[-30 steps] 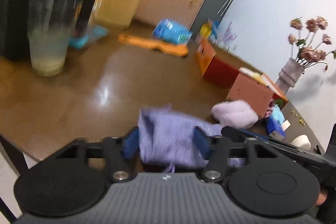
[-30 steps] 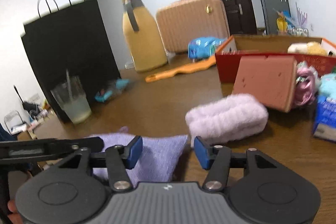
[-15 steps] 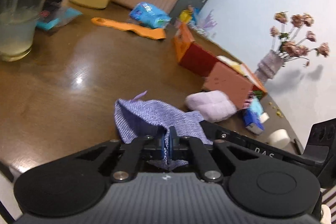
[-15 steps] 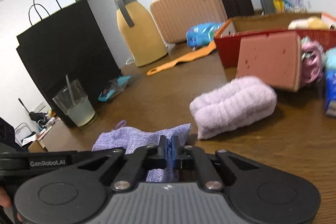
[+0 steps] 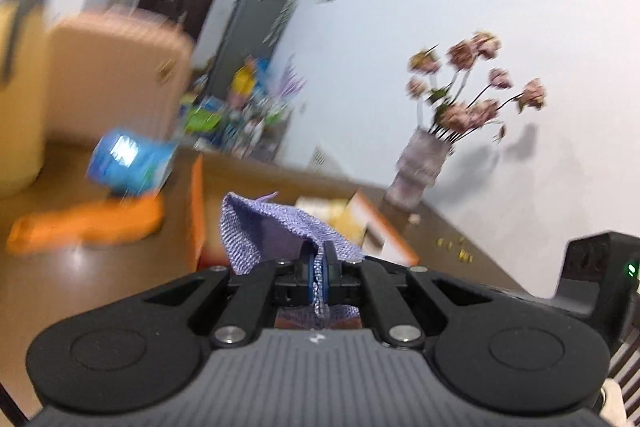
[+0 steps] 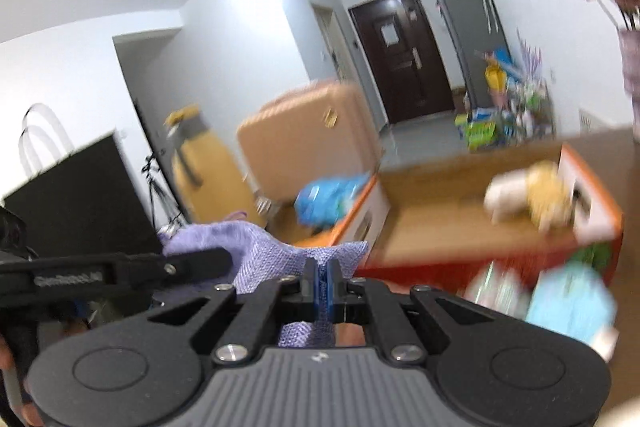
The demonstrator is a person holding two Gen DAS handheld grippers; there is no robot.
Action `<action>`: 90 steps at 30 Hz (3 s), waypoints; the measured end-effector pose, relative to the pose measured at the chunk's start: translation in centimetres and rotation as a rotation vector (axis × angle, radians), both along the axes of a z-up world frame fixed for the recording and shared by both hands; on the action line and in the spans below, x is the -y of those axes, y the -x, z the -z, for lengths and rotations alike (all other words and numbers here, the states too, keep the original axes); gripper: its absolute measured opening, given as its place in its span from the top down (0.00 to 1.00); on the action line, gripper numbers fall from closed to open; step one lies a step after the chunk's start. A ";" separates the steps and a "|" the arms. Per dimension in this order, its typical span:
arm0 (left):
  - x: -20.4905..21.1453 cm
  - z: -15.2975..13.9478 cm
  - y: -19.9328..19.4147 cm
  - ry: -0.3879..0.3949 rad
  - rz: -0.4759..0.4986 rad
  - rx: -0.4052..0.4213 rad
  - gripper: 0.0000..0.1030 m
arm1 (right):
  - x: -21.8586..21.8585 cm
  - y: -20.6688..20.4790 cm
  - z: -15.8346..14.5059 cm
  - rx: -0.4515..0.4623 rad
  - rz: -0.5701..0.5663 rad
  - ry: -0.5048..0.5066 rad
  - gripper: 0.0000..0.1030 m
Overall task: Organize soft objects
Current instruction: 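Carry the purple sachet with both tools into the box and release it, then withdraw both open tools from the box back over the table, then close both tools on the terracotta sponge from either side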
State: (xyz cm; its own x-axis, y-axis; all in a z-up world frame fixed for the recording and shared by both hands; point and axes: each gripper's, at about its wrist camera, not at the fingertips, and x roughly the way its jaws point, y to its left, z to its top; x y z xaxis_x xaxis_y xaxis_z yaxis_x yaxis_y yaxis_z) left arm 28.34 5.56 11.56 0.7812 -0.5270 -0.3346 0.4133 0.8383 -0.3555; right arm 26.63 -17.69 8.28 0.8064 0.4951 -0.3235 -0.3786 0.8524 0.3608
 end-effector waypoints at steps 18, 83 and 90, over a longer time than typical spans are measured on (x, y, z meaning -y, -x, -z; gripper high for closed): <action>5.8 7.8 -27.8 -0.245 -0.032 -0.252 0.55 | 0.3 -32.2 6.5 -0.425 0.084 0.243 0.76; 1.7 10.8 -5.6 -0.075 0.150 -0.124 0.66 | 0.4 0.1 8.4 0.004 0.158 0.152 0.60; 2.8 5.7 2.1 -0.022 0.101 -0.080 0.71 | 4.1 3.5 4.7 0.008 0.107 0.028 0.69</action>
State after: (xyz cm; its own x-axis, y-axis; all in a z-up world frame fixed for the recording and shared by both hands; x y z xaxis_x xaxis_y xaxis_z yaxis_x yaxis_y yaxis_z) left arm 26.27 2.77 5.83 0.6951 -0.5934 -0.4059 0.4669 0.8019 -0.3728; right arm 23.08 -21.77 3.55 0.8569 0.3965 -0.3295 -0.2872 0.8979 0.3337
